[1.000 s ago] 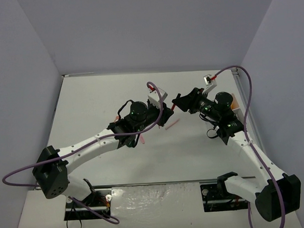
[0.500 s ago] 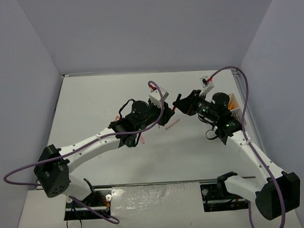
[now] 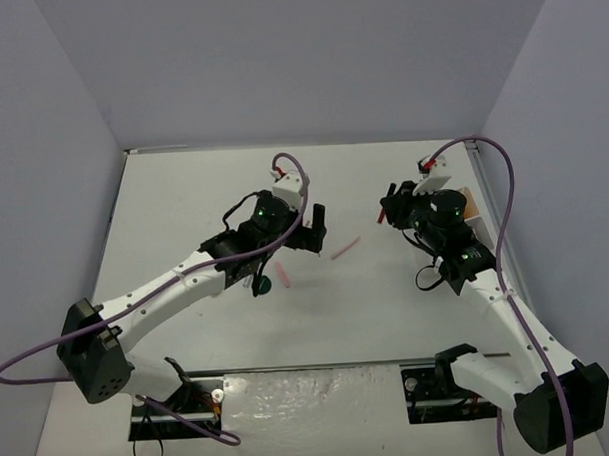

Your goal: Organize the makeup

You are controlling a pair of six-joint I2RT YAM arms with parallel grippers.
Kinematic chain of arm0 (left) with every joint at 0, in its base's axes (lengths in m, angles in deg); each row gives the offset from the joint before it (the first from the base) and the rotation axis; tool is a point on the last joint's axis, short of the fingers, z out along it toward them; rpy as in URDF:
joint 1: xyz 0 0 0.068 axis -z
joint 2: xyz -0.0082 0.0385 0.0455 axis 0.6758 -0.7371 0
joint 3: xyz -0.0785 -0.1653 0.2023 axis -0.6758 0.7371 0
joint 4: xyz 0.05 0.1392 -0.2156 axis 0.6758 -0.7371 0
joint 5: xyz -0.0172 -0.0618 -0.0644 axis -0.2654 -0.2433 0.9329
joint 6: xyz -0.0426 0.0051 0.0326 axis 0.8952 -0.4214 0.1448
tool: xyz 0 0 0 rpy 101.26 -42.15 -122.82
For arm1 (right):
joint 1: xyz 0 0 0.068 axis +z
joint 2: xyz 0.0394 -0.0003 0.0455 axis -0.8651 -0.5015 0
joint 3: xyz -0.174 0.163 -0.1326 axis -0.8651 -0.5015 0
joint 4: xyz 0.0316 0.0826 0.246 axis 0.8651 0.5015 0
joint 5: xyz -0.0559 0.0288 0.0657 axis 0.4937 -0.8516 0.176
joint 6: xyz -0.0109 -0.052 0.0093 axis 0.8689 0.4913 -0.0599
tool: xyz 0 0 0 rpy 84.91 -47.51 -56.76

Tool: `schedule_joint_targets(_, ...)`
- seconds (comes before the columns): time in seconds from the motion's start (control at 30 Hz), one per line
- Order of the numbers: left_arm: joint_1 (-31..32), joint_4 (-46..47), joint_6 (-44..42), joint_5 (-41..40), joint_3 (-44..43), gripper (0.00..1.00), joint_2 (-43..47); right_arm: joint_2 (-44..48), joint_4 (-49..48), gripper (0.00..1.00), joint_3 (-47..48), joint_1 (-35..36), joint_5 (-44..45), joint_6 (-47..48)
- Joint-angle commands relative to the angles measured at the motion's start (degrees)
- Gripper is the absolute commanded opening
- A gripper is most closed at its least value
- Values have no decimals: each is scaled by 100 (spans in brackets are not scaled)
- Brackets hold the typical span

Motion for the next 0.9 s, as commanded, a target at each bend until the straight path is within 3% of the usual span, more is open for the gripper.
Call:
schedule_joint_targets(0.0, -1126, -1780, 390, -376, -517, 97, 912, -274, -315, 0, 214, -640, 1291, 649)
schedule_joint_targets(0.2, -1792, -2813, -198, -1023, -57, 97, 2137, -846, -1242, 0, 3, -1127, 1797, 850)
schedule_joint_targets(0.37, -2215, -2891, -576, -1171, 634, 97, 3039, -1371, -1687, 0, 47, -1312, 2091, 1187)
schedule_joint_targets(0.6, -2549, -2585, -745, -1087, 1250, 97, 3367, -1647, -1989, 0, -166, -1489, 2328, 1353)
schedule_joint_targets(0.87, -2795, -2610, -767, -1018, 1342, 97, 3493, -1927, -2098, 1, -235, -1515, 2411, 1441)
